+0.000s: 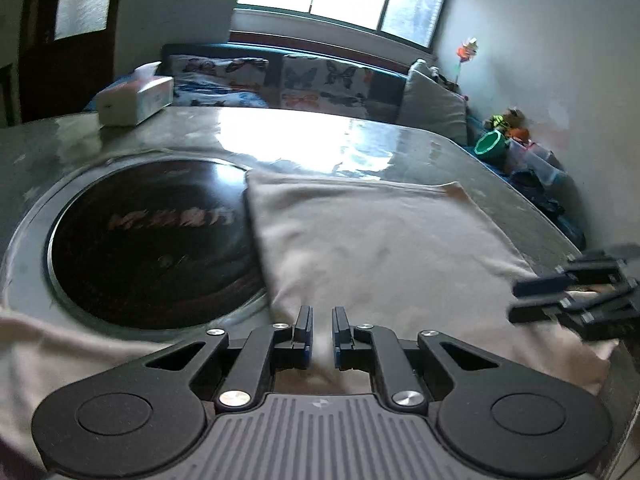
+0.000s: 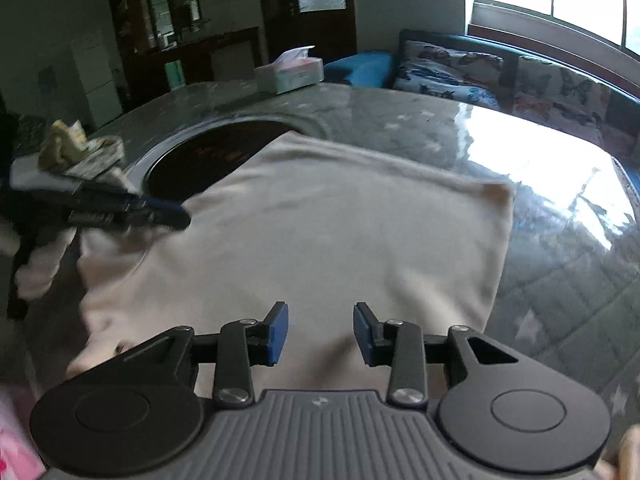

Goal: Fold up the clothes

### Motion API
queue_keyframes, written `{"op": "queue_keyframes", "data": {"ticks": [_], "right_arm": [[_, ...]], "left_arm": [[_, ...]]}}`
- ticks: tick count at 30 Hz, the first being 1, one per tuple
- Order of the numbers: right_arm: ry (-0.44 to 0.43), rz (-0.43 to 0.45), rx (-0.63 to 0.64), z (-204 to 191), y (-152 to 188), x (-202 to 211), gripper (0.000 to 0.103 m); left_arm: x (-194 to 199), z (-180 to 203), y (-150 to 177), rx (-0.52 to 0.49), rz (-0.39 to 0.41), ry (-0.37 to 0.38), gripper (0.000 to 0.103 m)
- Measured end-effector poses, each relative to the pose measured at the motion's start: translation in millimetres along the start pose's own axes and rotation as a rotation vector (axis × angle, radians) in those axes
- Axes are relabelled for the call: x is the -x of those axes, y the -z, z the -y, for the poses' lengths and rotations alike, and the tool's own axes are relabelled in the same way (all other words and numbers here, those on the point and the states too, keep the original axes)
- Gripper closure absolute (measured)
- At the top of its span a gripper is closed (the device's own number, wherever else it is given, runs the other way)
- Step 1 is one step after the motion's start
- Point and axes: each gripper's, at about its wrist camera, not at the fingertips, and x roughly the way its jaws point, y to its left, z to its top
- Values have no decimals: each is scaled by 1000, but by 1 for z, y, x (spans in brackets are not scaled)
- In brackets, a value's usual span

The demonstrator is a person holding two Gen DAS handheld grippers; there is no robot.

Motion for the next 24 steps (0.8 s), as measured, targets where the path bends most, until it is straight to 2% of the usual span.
{"op": "queue_keyframes", "data": {"ticks": [3,14,17,20,24], "right_arm": [[5,-3,40,-13,14,10,61],[-26,15,84,-44,53,46,56],[-28,34,55,-35,53,58,56],[17,62,-3,-19,52,68,56],[70,47,-71,-4,64,71,56]], "left_arm": [[5,-1,3,-6,9,-7,92],[14,1,8,-17,23,-37,92],[16,5,8,-26,22,-46,92],[17,7,7,-26,27,-53,92],[22,12,4,-35,42,-72,88]]}}
